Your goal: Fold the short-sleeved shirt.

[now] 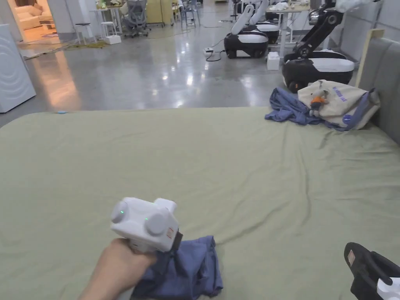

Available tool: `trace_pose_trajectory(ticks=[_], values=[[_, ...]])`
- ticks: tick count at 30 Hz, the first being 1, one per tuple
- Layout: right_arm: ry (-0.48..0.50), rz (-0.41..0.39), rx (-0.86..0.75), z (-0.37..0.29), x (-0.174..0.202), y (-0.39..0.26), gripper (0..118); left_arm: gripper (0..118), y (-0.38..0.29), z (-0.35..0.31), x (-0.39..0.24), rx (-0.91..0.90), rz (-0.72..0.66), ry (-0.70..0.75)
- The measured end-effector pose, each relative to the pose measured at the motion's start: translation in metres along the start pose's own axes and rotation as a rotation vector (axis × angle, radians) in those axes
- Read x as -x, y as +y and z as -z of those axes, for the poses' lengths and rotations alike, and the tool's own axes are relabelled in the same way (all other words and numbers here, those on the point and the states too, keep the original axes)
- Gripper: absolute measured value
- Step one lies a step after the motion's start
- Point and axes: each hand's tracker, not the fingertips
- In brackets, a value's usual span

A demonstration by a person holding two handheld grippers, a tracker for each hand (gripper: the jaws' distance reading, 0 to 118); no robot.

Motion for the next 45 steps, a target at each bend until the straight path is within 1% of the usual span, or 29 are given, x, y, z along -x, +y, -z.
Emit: trace_pose_trajectory(ticks=[2,4,5,8,9,10,12,14,16,18,20,21,22,23,24,25,26,27,29,31,32,33,34,35,38,41,43,44,45], values=[[-0.018,0.008,-0.003,-0.006,-0.008,0.002,2,18,0.008,0.018,-0.022,0.04,0.036,0.023],[-0.037,0.009,-0.008,-0.01,-0.016,0.004,2,29,0.007,0.021,-0.025,0.042,0.037,-0.004],[-0.05,0.011,-0.015,-0.012,-0.02,0.005,2,29,0.004,0.018,-0.016,0.015,-0.038,-0.123],[-0.063,0.033,-0.024,-0.012,-0.031,0.008,2,29,-0.017,0.001,0.035,-0.058,-0.377,-0.564],[-0.07,0.037,-0.024,-0.012,-0.032,0.009,2,33,-0.027,-0.006,0.048,-0.115,-0.409,-0.649],[-0.068,0.041,-0.025,-0.011,-0.033,0.009,2,51,-0.038,-0.018,0.06,-0.185,-0.408,-0.648],[-0.063,0.049,-0.025,-0.009,-0.033,0.009,2,73,-0.057,-0.044,0.074,-0.282,-0.407,-0.567],[-0.052,0.048,-0.02,-0.004,-0.03,0.009,2,112,-0.072,-0.05,0.084,-0.336,-0.415,-0.491],[-0.046,0.046,-0.016,0.0,-0.025,0.008,2,113,-0.078,-0.038,0.083,-0.335,-0.446,-0.475],[-0.033,0.04,-0.008,0.003,-0.021,0.007,2,114,-0.067,-0.016,0.075,-0.185,-0.438,-0.443],[-0.032,0.044,-0.008,0.002,-0.016,0.006,2,114,-0.059,0.008,0.063,-0.059,-0.404,-0.468],[-0.025,0.044,-0.005,0.001,-0.015,0.006,2,112,-0.063,0.012,0.06,-0.086,-0.413,-0.507],[-0.026,0.04,-0.007,-0.001,-0.013,0.005,2,106,-0.069,0.014,0.059,-0.151,-0.438,-0.541],[-0.029,0.035,-0.008,-0.002,-0.012,0.004,2,90,-0.071,0.016,0.057,-0.182,-0.43,-0.539],[-0.03,0.035,-0.004,-0.002,-0.013,0.004,2,61,-0.069,0.016,0.054,-0.195,-0.367,-0.486],[-0.024,0.039,0.006,-0.002,-0.014,0.003,2,15,-0.066,0.016,0.048,-0.234,-0.286,-0.411],[-0.026,0.041,0.009,-0.001,-0.015,0.003,2,7,-0.064,0.02,0.042,-0.242,-0.252,-0.333],[-0.028,0.04,0.013,0.0,-0.016,0.002,2,7,-0.063,0.032,0.042,-0.25,-0.266,-0.31],[-0.03,0.033,0.026,0.002,-0.018,0.003,2,7,-0.055,0.057,0.039,-0.136,-0.276,-0.431],[-0.037,0.03,0.026,0.002,-0.019,0.003,2,7,-0.054,0.06,0.021,-0.2,-0.173,-0.429],[-0.043,0.031,0.027,0.001,-0.02,0.004,2,7,-0.051,0.064,0.012,-0.163,-0.138,-0.414],[-0.05,0.034,0.027,0.001,-0.02,0.004,2,7,-0.048,0.071,0.007,-0.137,-0.145,-0.43],[-0.054,0.037,0.028,0.001,-0.021,0.005,2,7,-0.045,0.073,0.01,-0.117,-0.208,-0.438],[-0.053,0.039,0.028,0.002,-0.021,0.006,2,7,-0.046,0.073,0.012,-0.128,-0.236,-0.421],[-0.049,0.032,0.02,-0.002,-0.018,0.009,2,7,-0.053,0.061,0.022,-0.158,-0.237,-0.447],[-0.03,0.015,0.002,-0.008,-0.012,0.015,2,7,-0.075,0.011,0.036,-0.356,-0.263,-0.437],[-0.018,0.004,-0.006,-0.012,-0.008,0.019,2,7,-0.085,-0.019,0.041,-0.427,-0.265,-0.42],[-0.009,-0.001,-0.015,-0.015,-0.006,0.021,2,7,-0.087,-0.029,0.041,-0.474,-0.228,-0.375],[-0.001,-0.007,-0.02,-0.017,-0.005,0.021,2,7,-0.085,-0.033,0.041,-0.467,-0.2,-0.368]])
